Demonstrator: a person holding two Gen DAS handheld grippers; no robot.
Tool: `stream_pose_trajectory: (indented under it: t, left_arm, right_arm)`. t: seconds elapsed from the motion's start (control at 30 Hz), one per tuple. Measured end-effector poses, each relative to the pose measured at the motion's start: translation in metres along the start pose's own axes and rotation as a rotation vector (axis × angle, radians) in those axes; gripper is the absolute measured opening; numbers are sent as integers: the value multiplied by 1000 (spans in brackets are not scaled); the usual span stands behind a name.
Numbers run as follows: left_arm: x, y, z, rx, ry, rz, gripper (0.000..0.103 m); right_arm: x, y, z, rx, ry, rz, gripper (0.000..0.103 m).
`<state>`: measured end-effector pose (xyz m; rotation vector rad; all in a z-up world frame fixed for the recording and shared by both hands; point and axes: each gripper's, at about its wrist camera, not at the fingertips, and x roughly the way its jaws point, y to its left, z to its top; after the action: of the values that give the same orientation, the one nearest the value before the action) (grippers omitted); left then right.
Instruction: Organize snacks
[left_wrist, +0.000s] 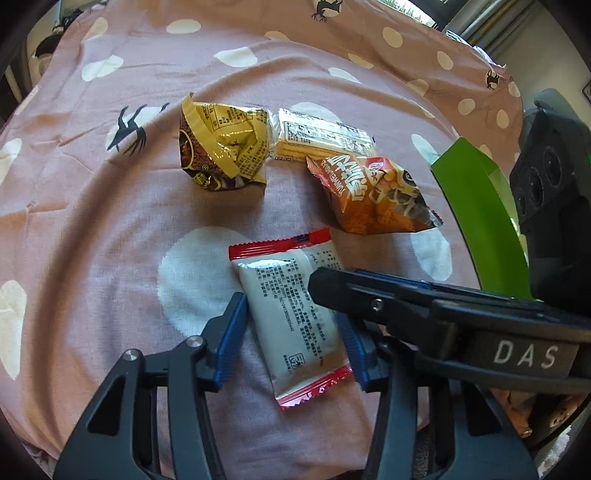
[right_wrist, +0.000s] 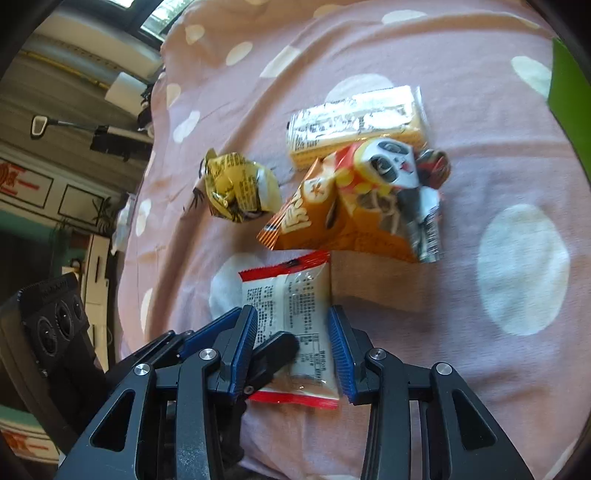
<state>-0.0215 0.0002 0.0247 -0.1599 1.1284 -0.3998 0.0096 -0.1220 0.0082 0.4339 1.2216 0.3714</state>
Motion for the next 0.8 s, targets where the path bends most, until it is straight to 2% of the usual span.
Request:
stream_pose_trajectory:
  t: [0.17,0.2,0.23,0.27,0.3,0.33,0.4,0.43,0.5,0.57,0.67,0.7,0.77,0.8]
  left_arm:
    - [-2,-4,0,-2,-18,5,47]
    - [-6,-6,1,-2,-32,-6,43]
    - [-9,-8,1,0,-42,-31,30]
    - [-13,-12,2,-2,-42,-97,23]
    - [-17,-15,3,1,-44,-121,17]
    - [-22,-21,4,18,-55,-137,18]
    - [-25,-31,6,44,-72,-121,23]
    - [-24,-33,6,39,-75,-90,21]
    - [-21,-34,5,23,-72,-43,23]
    - [-18,-31,4,17,-57,-23,31]
    - [-23,-27,3,-4,-86,17,45]
    - [-23,-26,2,-3,-95,30,56]
    - [-23,-26,1,3,-115,58,68]
    - [-20,-26,1,3,-113,62,70]
  right_arm:
    - [-3,0,-3,23,-12,-5,41]
    - [-6,1,-4,15,-17,-5,42]
    - [-11,1,-5,11,-29,-1,42]
    - [-15,1,-5,12,-40,33,41]
    - [-16,2,-6,12,-21,104,45]
    - [-18,6,-7,6,-11,120,46]
    - [-30,15,-10,-38,-85,62,46]
    - [-33,17,-11,-55,-105,32,46]
    - [-35,17,-12,-68,-120,-28,46]
    - [-38,8,-12,-40,-119,-35,46]
    - [-48,-10,-8,-14,-112,-21,47]
    - [-52,-14,-7,-14,-115,-26,49]
    - [-59,-20,-6,-21,-127,-49,62]
    - [-61,-23,-6,-18,-135,-60,64]
